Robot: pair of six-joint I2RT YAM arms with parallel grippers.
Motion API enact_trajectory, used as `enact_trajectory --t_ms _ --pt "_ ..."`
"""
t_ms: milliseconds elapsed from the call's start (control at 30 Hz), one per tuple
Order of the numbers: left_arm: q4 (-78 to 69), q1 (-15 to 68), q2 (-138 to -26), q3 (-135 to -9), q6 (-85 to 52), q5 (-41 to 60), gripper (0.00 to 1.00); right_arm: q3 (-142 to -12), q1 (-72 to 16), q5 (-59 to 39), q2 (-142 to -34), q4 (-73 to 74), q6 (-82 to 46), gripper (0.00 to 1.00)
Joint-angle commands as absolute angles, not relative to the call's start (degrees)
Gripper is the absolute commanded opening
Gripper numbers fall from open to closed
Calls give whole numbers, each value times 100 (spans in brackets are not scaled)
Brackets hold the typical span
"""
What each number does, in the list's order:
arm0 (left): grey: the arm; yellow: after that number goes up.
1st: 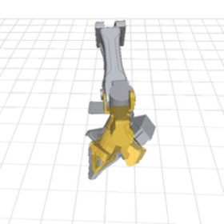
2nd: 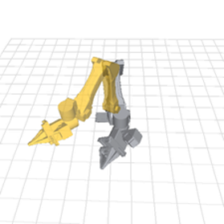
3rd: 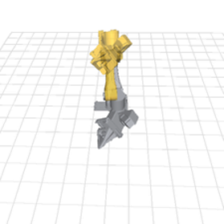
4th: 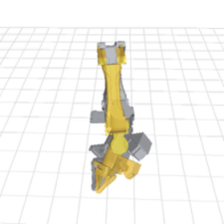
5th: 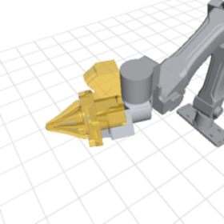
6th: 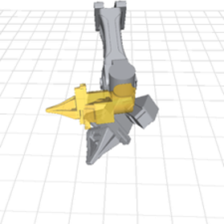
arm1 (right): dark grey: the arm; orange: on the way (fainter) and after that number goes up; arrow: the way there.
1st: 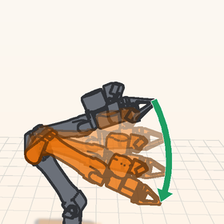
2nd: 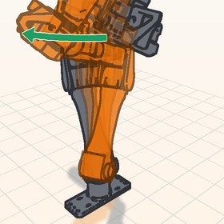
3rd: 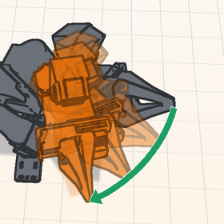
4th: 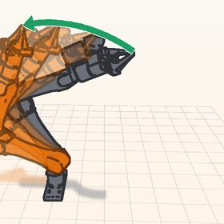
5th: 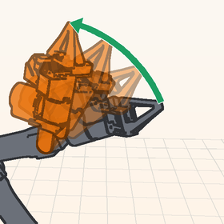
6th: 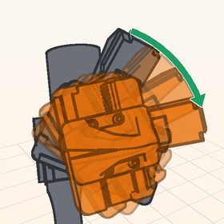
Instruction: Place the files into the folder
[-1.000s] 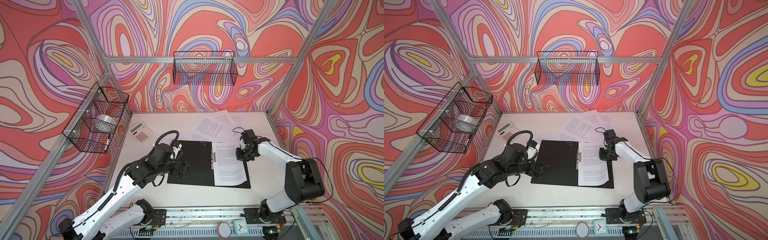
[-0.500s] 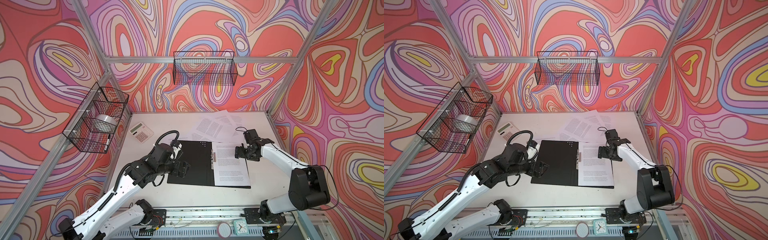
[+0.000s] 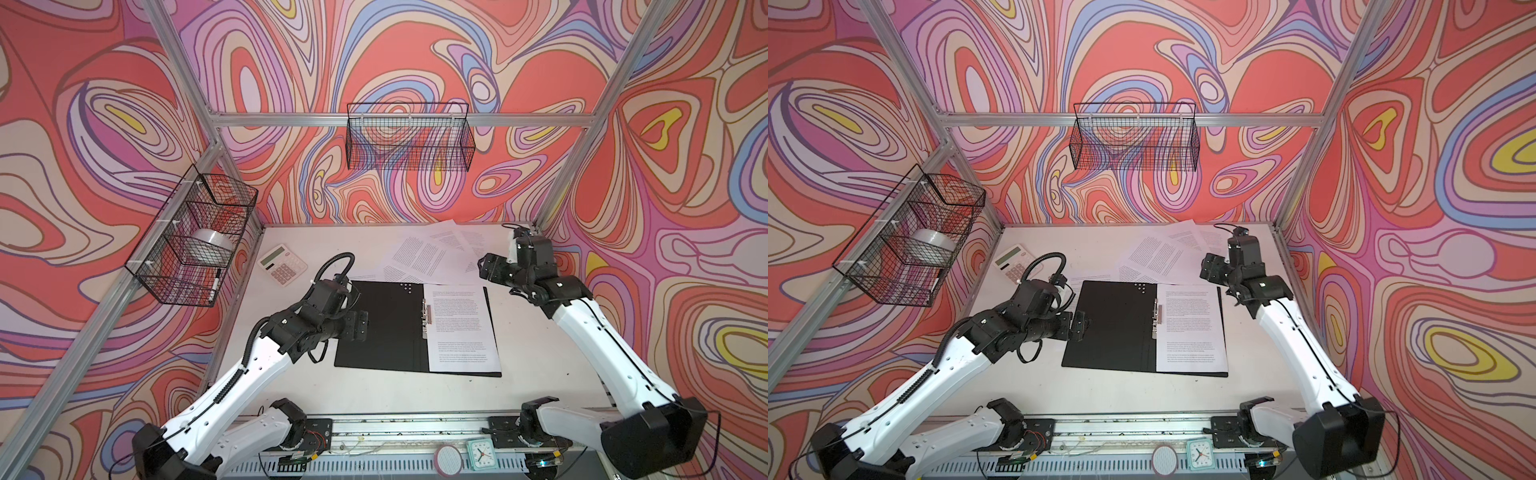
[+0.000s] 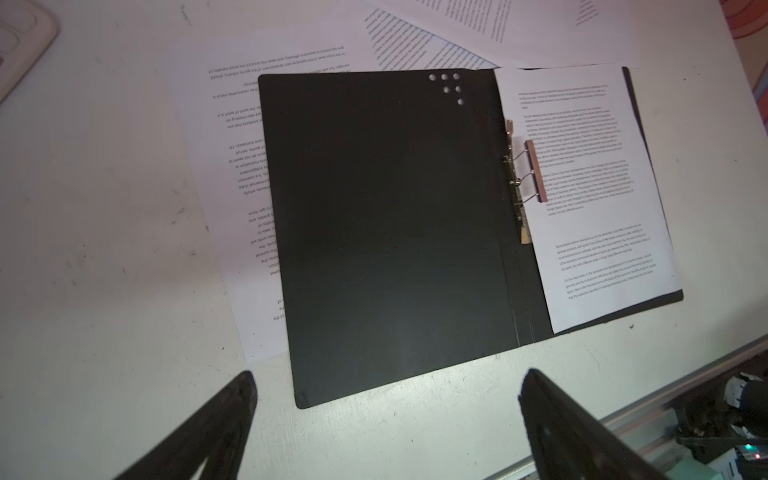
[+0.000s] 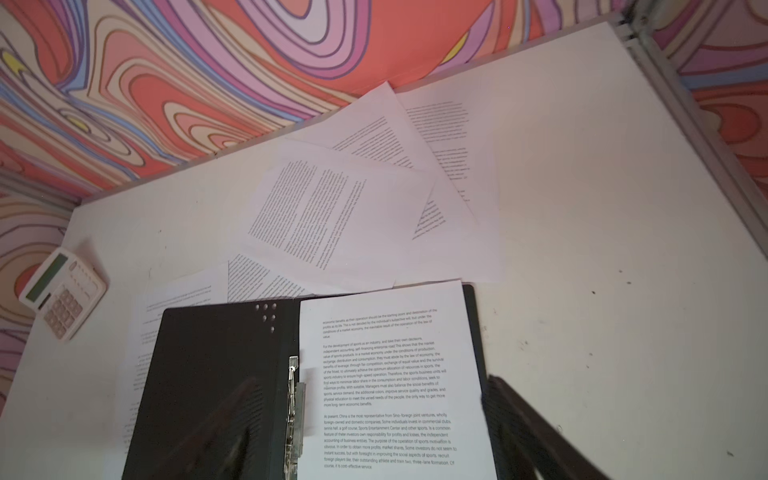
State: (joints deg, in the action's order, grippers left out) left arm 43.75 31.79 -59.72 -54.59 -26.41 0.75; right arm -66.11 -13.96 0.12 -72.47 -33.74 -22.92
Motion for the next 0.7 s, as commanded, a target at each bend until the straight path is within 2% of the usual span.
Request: enact_trajectory --t_ms 0,100,200,300,533,667 --pt "4049 2643 -6392 -5224 -3241 522 99 -6643 -2094 -446 -8018 -3178 -2381 69" --pt "3565 1991 -6733 -5009 -3462 1057 100 -6774 -2643 -662 -8829 -2912 -2374 40" --pt "3034 1352 -7112 -4840 -3622 1610 100 -7126 -3212 -716 -9640 -2794 -2206 28" --pt "2681 907 -7485 -4844 -3660 1704 100 -7577 -3639 -782 -10429 -2771 -2040 16" --pt "1875 559 -8250 -5317 -3440 1340 100 -8480 -4026 -1075 -11685 -2793 -1908 13" --pt "1826 438 -9040 -6001 -2957 1010 98 -8809 -4126 -1177 -12107 -2822 -1825 12"
